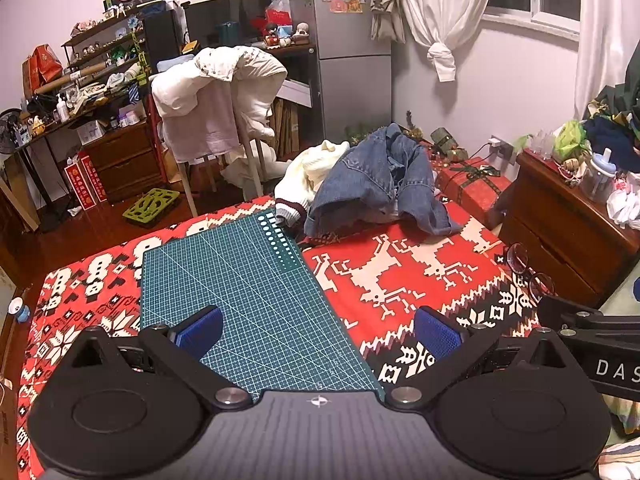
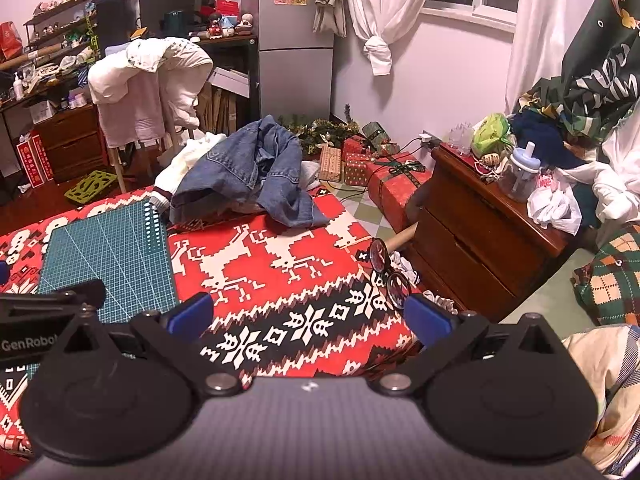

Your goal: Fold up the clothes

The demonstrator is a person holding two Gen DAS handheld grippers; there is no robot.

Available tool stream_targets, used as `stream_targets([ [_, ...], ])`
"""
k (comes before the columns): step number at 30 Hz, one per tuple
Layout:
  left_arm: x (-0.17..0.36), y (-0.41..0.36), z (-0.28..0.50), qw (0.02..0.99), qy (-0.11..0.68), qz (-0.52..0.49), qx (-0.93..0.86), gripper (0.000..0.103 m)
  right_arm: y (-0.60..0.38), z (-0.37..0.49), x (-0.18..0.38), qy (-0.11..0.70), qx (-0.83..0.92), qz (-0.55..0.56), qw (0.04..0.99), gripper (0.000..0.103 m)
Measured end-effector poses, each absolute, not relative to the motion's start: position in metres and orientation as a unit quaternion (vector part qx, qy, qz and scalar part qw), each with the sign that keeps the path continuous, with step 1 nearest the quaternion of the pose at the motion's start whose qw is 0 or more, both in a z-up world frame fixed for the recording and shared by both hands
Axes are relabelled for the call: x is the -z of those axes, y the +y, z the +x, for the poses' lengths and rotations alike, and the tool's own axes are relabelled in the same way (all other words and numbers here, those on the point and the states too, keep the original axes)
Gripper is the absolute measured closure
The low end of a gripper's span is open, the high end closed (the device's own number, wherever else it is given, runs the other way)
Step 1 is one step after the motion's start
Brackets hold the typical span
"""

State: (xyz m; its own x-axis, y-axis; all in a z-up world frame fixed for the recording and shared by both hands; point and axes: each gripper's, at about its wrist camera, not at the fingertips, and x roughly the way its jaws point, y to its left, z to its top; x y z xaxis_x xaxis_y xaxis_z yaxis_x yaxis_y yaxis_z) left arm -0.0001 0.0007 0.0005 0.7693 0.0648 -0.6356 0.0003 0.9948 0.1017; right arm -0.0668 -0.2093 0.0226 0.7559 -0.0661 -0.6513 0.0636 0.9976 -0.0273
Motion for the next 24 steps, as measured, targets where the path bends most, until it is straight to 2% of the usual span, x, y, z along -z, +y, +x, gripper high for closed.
stream_targets([
  [24, -0.002, 0.005, -0.002, 0.938, 0.345, 0.039, -0.012, 0.000, -0.210, -0.070, -0.022, 0.346, 0.034, 0.003, 0.938, 0.000],
])
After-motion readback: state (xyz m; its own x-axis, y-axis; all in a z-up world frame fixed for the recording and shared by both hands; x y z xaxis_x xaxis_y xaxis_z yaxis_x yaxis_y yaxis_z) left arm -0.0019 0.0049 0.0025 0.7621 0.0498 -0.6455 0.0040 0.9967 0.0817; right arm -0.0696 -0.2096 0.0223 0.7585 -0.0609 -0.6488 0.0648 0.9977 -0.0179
